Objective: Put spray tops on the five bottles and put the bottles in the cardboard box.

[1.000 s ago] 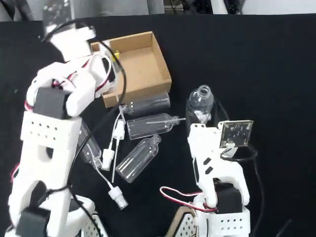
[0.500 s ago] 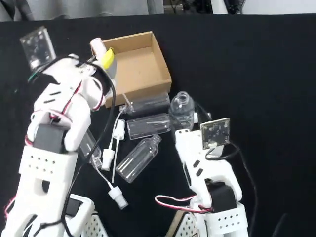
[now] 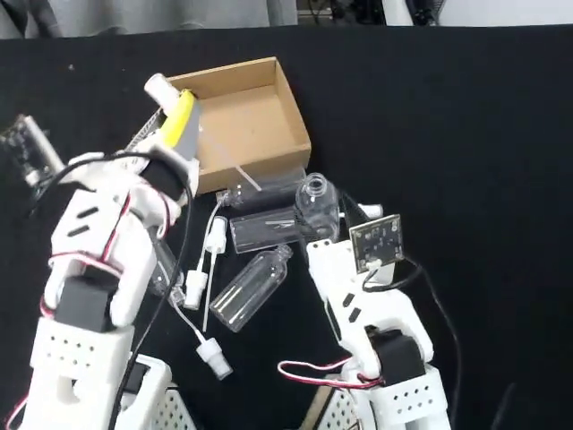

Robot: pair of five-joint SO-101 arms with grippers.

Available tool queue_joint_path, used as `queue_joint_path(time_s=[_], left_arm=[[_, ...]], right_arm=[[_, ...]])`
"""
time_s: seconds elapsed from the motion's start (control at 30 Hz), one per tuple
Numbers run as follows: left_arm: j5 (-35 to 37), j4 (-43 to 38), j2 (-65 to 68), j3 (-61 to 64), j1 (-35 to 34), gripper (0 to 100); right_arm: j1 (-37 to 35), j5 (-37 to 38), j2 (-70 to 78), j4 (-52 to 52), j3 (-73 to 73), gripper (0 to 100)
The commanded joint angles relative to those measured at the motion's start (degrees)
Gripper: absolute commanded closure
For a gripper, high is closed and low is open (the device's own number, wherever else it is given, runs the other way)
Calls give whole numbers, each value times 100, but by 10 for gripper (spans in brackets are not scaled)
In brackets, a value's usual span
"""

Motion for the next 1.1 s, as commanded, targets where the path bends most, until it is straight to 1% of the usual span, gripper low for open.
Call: queue_joint_path(time_s=[0.0, 0.07, 0.2, 0.33, 0.47, 0.53, 0.63, 0.93, 1.07], left_arm=[[571, -598, -598, 356, -57, 972], [695, -870, -800, 629, -57, 972], [686, -1363, -1152, 1068, -22, 972], [695, -1600, -1398, 1332, -4, 972], [695, -1591, -1477, 1393, 4, 972], [695, -1591, -1477, 1402, 4, 972], [695, -1591, -1486, 1455, 40, 972], [651, -1600, -1486, 1675, 716, 972], [651, -1600, -1442, 1701, 778, 972]], right_arm=[[-97, 70, -312, -193, -40, 987], [-132, 70, -312, -193, -40, 987], [-193, 70, -312, -185, -40, 987], [-185, 114, -312, -176, -40, 987], [-185, 651, -312, -193, 92, 988], [-185, 782, -312, -193, 154, 988], [-193, 791, -312, -193, 154, 988], [-193, 800, -312, -193, 154, 988], [-290, 800, -312, -193, 145, 988]])
